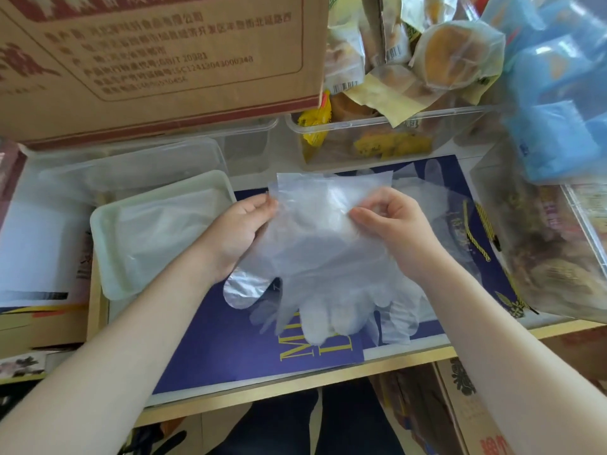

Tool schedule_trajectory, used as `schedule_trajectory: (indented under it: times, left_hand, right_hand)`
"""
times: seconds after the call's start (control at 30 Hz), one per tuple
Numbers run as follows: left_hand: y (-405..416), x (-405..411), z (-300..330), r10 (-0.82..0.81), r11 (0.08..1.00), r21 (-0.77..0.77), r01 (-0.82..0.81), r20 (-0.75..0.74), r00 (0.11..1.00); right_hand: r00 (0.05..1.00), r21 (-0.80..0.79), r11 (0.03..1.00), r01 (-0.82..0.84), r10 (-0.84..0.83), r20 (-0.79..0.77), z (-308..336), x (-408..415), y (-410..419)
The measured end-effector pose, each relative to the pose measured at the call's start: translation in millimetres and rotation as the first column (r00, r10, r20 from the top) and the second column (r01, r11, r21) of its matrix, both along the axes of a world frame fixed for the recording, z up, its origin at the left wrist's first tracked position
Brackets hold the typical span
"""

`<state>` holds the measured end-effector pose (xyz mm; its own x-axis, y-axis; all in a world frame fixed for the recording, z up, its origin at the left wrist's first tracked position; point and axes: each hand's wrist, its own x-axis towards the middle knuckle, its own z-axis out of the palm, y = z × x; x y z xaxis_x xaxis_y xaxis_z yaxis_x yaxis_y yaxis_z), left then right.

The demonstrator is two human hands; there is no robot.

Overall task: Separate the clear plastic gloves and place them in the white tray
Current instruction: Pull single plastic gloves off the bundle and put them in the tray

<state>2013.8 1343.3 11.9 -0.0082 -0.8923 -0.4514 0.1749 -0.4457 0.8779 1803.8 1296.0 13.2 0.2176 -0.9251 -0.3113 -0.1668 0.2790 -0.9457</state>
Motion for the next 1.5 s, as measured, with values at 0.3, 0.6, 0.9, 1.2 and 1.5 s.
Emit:
schedule_trajectory:
  times: [0.3,0.6,0.9,1.2,1.5]
  left_hand:
    - [-8,3,-11,-0.189,0.982,0.029,0.187,0.205,0.960]
    - [-9,-1,1,-0.135,0.971,-0.153,0.182,0.273,0.952]
    - [2,-7,13,-0.186,0.969,-0.188,0.161,-0.128,0.974]
    - [2,3,-31,-0.073,0.997,0.014,0.076,0.471,0.879]
    - [0,-17,-17,-0.017,0.985,-0.090,0.146,0.794,0.607]
  right_hand:
    - [0.990,-0.120,0.993,-0.019,0.002,-0.138,-7,5,-7]
    - [0.993,0.263,0.964,-0.041,0.010,0.116,-4,-8,-8]
    - [0.840,0.456,0.726,-0.515,0.321,0.438,2,-24,4]
    - [0.872,0.478,0.735,-0.480,0.456,0.175,-30,-30,26]
    - [0.856,0.076,0.983,-0.169,0.184,-0.483,-52,-64,19]
